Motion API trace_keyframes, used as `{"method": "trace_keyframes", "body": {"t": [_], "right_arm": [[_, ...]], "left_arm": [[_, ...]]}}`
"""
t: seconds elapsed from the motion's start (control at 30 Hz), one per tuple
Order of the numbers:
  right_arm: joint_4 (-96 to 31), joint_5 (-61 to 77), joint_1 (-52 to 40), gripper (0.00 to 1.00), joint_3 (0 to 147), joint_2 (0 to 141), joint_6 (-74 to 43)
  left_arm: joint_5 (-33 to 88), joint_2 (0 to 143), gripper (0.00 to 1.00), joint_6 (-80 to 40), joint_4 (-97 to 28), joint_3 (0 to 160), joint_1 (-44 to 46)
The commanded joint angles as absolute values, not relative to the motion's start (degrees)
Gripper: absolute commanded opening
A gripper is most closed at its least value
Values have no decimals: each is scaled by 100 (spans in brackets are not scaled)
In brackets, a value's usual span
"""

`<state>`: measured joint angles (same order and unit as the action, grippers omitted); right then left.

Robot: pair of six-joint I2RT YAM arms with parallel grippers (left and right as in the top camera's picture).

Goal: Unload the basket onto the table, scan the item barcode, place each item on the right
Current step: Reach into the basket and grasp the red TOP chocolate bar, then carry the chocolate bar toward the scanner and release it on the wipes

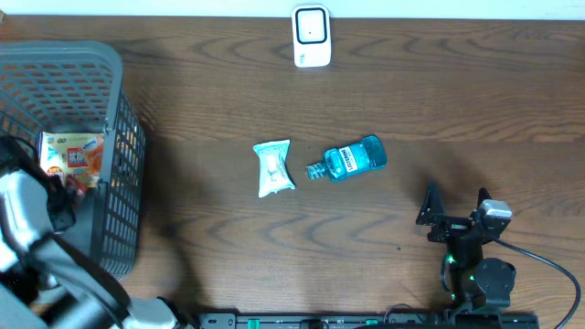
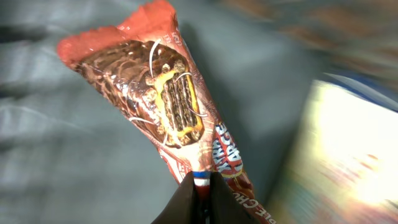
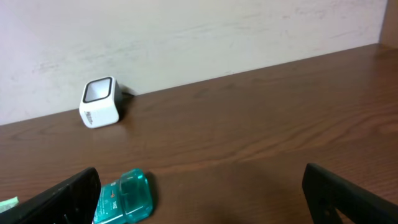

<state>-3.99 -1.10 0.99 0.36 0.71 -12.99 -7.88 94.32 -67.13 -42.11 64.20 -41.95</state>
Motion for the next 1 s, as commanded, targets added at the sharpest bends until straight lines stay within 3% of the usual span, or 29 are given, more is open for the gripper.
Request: {"method": "trace_keyframes", "body": {"t": [0.0,0.17,0.3,0.43,0.7,0.77,0.97], "right_arm": [[-414,-137,108,99,32,38,-1306],[-414,-137,108,99,32,38,-1306],[-414,-137,108,99,32,38,-1306],[-414,-137,108,99,32,38,-1304],[-414,-137,108,99,32,38,-1306],[-414,-137,108,99,32,38,-1306],[-414,-137,108,99,32,38,-1306]], "left_arm": [[-333,8226,7,-6193,-4160,6573,-4219],[-45,6744,7,-6119,-4010,6641,-4219],[1173,5612,7,-5712,-3535,6641,-4130],[2355,4823,7,-5280,-3063,6641,-3470],[1975,4893,7,-4121,-3079,6486,-572],[1490,5343,7,-4045,-3092,6403,447],[255,6845,7,-4097,-3092,6401,2265]]}}
